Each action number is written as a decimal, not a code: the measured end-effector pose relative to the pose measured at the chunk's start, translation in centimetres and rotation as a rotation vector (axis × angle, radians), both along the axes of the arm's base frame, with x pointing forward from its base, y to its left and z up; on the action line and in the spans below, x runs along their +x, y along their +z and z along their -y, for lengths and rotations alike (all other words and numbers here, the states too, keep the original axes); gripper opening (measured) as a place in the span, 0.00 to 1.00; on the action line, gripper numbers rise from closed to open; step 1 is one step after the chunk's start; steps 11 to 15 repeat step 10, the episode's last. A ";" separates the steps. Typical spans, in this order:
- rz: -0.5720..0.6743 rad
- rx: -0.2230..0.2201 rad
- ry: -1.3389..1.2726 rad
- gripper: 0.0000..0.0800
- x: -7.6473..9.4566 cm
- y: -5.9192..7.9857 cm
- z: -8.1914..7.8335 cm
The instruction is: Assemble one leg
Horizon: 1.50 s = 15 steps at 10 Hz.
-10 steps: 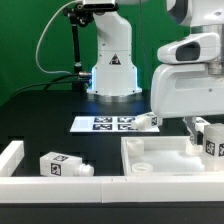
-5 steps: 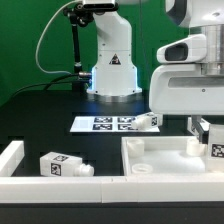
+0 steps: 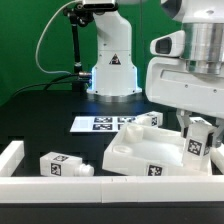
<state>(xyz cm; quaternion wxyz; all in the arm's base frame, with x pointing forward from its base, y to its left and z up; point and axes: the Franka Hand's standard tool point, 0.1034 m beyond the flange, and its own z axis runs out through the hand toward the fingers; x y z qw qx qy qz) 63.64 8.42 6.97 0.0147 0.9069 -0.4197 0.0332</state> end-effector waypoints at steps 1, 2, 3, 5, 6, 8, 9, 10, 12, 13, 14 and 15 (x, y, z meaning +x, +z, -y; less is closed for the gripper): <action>0.009 -0.003 -0.001 0.37 0.0 0.0 0.1; 0.008 -0.003 0.006 0.38 -0.1 0.0 0.2; 0.008 -0.003 0.005 0.38 -0.1 -0.1 0.2; 0.008 -0.003 0.005 0.74 -0.1 -0.1 0.2; 0.011 -0.002 0.025 0.74 0.2 0.3 0.1; 0.020 0.015 0.074 0.81 0.9 3.6 -0.5; 0.018 0.018 0.066 0.81 1.1 3.9 -0.7; 0.019 0.017 0.066 0.81 1.1 3.7 -0.6; 0.019 0.017 0.066 0.81 1.1 3.7 -0.6; 0.019 0.017 0.066 0.81 1.1 3.7 -0.6; 0.019 0.017 0.066 0.81 1.1 3.7 -0.6; 0.019 0.017 0.066 0.81 1.1 3.7 -0.6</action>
Offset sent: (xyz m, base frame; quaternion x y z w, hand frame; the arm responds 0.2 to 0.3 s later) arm 0.0000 0.0000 0.0000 0.0000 0.0000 0.0000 1.0000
